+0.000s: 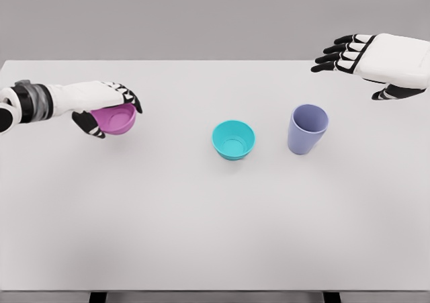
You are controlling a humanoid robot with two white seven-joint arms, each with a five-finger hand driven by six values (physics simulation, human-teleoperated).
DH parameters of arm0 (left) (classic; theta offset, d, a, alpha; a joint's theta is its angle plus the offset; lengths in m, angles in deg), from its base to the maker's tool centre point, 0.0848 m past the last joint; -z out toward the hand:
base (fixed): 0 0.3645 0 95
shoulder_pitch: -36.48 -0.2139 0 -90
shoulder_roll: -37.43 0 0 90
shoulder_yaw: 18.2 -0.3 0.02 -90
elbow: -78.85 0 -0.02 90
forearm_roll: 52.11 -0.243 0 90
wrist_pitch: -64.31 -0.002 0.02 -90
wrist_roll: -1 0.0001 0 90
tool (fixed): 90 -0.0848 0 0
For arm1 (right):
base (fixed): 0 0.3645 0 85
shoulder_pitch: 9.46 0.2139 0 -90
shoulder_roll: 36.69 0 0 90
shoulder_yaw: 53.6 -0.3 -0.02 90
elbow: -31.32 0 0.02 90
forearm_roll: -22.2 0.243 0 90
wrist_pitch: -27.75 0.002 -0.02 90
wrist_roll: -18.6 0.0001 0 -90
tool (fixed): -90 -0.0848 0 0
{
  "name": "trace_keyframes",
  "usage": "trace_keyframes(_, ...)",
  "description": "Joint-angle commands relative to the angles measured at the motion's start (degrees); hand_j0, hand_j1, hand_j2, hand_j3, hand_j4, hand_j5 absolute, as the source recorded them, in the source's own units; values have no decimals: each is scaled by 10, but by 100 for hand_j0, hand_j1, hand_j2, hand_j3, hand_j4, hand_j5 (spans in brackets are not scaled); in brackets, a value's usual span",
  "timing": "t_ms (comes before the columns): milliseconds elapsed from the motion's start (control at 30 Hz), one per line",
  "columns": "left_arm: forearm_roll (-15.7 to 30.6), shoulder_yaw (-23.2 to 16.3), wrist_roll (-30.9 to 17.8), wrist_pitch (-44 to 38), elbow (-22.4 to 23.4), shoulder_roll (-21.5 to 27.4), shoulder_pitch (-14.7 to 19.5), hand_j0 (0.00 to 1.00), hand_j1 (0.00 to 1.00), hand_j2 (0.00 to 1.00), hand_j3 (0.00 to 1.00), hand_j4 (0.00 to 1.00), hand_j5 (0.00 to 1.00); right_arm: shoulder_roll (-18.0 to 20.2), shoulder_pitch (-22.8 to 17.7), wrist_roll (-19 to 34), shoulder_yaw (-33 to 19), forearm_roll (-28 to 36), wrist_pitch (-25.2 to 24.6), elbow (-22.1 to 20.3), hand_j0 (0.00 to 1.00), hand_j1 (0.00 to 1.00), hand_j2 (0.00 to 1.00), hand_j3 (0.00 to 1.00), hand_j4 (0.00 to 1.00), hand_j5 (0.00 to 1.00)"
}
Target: Stacking bowl and cup with both arms
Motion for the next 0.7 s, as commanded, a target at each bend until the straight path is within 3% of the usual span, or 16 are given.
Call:
trace_keyframes(0,2,0,1,0,-14,1,0,67,67,67,67,67,67,0,0,0,-1,3,-2,0,100,100,100,100,100,100)
trace_keyframes(400,2,1,1,0,-75,-3,4,67,67,67,67,67,67,1,0,0,-1,3,-2,0,100,100,100,100,100,100)
trace_keyframes(667,-4,-1,1,1,-88,-27,5,66,66,66,66,66,66,-2,0,0,-1,3,-2,0,100,100,100,100,100,100)
